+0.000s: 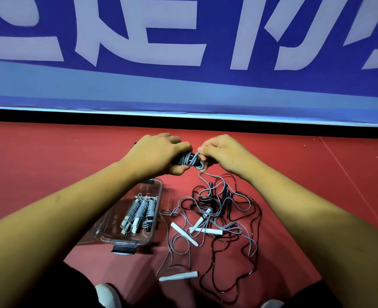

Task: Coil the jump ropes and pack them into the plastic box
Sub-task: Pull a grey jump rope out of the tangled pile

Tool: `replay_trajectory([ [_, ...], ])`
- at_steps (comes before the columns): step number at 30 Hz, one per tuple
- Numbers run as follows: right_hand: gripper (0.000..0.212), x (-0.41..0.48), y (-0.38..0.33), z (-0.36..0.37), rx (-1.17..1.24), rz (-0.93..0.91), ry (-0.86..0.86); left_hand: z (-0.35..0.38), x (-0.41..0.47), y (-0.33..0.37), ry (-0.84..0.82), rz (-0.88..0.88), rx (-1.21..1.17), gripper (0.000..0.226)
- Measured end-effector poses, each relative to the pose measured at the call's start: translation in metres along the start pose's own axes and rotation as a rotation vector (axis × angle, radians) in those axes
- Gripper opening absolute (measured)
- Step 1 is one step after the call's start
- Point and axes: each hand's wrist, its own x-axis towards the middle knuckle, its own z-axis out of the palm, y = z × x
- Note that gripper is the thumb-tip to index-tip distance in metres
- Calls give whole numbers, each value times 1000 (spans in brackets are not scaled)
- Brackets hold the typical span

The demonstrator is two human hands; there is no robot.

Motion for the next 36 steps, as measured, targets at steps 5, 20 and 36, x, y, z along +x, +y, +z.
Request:
replay_trajectory([
  [5,31,-4,-2,-6,350,74,-125,-12,-1,2,16,86,-58,41],
  [20,15,2,-2,-5,376,-36,28,-16,1,29,84,-305,-1499,28],
  [36,8,-11,-18,-9,376,-212,200,-21,17,38,30,-642,-2164,34],
])
